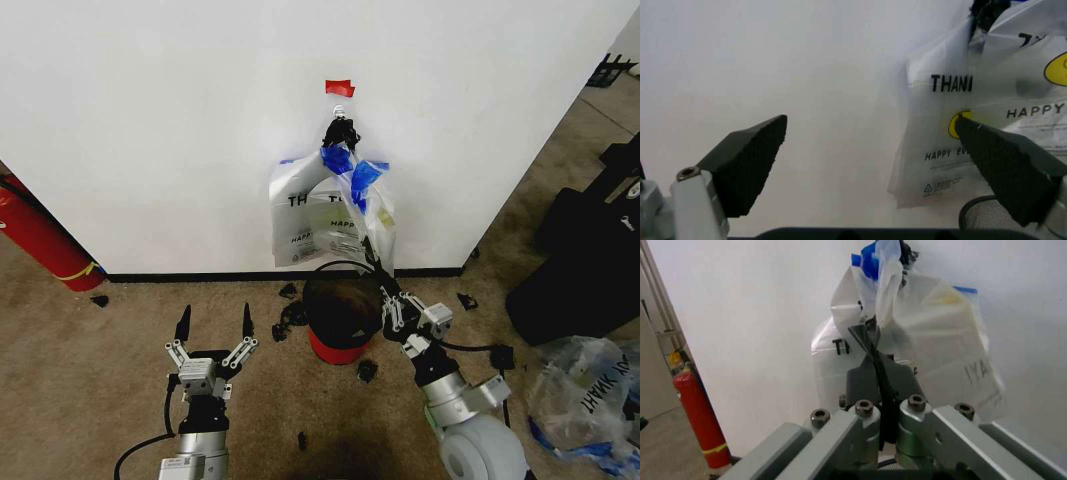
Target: Pick up the garbage bag from the wall and place it over the trash bin.
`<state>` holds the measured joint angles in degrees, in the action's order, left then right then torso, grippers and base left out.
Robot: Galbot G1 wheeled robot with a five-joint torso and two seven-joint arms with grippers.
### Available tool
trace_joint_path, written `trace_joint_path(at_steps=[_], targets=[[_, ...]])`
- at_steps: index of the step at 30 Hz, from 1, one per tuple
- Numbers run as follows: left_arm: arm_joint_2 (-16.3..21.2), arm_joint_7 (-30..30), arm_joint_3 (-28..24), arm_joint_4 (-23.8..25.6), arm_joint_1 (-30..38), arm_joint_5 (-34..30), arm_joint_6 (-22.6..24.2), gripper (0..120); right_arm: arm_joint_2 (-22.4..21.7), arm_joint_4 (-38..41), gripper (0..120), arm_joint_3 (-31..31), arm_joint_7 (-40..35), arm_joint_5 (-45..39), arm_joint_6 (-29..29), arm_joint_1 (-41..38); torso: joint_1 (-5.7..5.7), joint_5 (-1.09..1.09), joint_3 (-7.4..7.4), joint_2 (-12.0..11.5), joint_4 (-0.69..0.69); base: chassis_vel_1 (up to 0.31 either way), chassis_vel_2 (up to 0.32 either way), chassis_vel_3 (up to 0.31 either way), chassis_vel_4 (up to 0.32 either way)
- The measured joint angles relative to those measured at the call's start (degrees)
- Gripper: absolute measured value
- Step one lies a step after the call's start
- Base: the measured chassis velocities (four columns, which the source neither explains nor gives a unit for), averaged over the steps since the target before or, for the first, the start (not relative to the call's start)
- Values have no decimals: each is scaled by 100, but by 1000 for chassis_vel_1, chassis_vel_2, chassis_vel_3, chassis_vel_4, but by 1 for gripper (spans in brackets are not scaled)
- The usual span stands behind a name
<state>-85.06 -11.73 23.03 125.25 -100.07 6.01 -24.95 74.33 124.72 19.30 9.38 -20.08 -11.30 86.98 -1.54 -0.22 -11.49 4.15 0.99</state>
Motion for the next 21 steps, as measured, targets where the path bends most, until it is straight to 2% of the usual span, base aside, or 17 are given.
trace_joint_path(at_steps=[21], targets=[[89, 0, 8, -69, 88, -115, 22, 99, 98, 153, 0, 55, 232, 504, -614, 902, 0, 0, 0, 0, 0, 0, 0, 0, 0]])
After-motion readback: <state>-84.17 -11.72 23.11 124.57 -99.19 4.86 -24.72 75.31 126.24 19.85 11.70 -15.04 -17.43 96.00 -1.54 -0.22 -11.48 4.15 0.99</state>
